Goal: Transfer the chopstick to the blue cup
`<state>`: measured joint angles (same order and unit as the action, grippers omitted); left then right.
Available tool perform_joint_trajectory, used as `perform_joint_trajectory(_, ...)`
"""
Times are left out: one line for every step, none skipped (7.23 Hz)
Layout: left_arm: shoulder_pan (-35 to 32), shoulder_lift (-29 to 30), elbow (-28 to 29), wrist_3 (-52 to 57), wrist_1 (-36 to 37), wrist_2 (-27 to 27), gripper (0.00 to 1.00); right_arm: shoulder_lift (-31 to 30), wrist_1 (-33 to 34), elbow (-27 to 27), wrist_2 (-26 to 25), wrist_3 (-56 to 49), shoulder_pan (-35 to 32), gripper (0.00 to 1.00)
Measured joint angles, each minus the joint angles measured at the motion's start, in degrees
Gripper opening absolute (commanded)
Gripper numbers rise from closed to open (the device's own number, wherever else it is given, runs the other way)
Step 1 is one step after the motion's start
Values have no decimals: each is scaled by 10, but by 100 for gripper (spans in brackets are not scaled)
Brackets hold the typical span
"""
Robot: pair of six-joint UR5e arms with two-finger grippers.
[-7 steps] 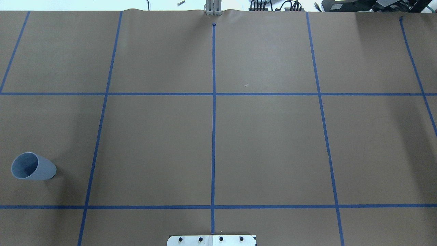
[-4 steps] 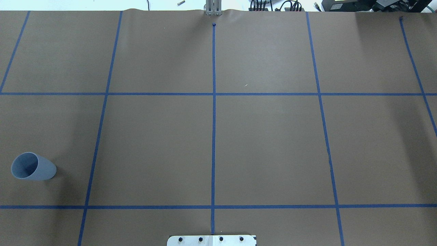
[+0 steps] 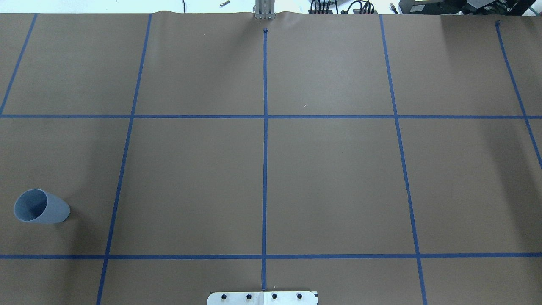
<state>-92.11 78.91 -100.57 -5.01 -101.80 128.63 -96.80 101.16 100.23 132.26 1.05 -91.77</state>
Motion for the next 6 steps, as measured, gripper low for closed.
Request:
perform_joint_trajectory(0, -1, 2, 0, -1, 0, 98, 1, 0, 0, 0, 0, 0, 100)
perform_joint_trajectory(0, -1, 6, 0, -3, 0, 98, 2, 0, 0, 0, 1, 0, 100)
perform_joint_trajectory(0, -1, 7, 0, -4, 3, 98, 2, 0, 1, 0, 2, 0, 100)
perform_joint_trajectory(1, 0, 5, 0, -5, 17, 98, 4, 0, 1, -1, 2, 0, 100)
perform_joint_trajectory(4, 2, 2, -3, -6, 51, 98, 6, -1, 2, -2, 1, 0, 100)
perform_joint_trajectory(13, 7, 0, -20, -5, 110, 98, 14, -1, 2, -2, 2, 0, 100)
